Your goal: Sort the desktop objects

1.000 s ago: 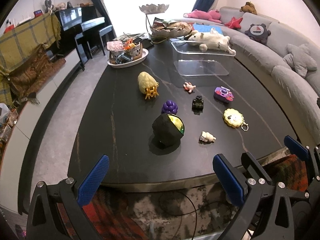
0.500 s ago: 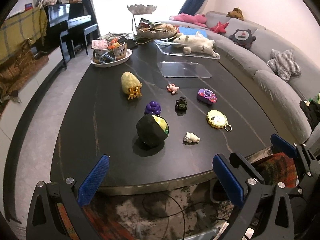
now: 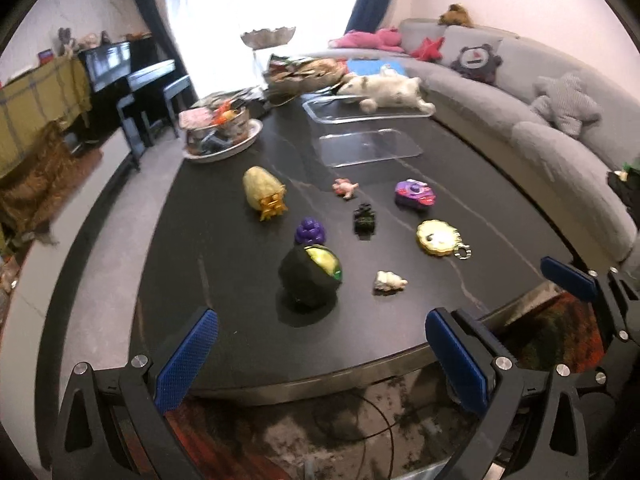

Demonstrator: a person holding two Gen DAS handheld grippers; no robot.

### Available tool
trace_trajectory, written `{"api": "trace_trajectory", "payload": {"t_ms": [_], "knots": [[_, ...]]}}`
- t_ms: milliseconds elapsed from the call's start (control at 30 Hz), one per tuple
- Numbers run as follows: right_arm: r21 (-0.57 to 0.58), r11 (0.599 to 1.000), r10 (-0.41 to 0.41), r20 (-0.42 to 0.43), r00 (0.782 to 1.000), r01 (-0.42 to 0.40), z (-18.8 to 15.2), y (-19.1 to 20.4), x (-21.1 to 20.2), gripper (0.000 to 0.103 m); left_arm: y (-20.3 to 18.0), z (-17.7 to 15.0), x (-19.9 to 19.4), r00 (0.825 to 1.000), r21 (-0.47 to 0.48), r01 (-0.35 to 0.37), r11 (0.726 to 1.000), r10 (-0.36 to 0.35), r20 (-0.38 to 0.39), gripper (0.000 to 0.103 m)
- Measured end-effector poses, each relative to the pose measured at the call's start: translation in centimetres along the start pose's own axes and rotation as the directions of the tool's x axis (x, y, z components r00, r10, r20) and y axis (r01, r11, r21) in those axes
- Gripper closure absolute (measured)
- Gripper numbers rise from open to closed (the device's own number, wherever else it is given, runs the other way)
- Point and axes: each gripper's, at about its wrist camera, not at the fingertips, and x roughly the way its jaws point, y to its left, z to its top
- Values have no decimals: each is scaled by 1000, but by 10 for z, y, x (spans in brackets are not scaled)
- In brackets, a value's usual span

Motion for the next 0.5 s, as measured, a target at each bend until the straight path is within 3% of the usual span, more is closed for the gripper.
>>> {"api": "trace_trajectory", "payload": {"t_ms": [300,500], "knots": [[-5,1000,4,5,1000,-4,0,2,-1,10,-4,-1,-7,998,6,-45,999,44,38,1],[8,1000,2,14,1000,-2,2,-1,-3,10,3,3,8,995,-49,43,998,-47,-88,1]]}}
